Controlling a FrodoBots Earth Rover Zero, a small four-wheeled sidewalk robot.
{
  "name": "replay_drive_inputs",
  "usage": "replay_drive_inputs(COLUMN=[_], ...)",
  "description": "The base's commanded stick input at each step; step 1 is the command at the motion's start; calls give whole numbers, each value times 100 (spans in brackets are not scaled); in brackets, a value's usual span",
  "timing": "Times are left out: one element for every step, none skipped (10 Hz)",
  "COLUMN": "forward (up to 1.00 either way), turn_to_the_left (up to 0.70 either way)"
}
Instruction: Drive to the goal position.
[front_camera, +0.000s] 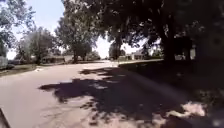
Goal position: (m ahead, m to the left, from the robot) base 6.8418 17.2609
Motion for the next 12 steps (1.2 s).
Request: replay_drive_inputs(forward=[70,70,70,70,70,70,70,70,70,70,70,70], turn_to_the_left=[0,0,0,0,0,0,0,0,0,0,0,0])
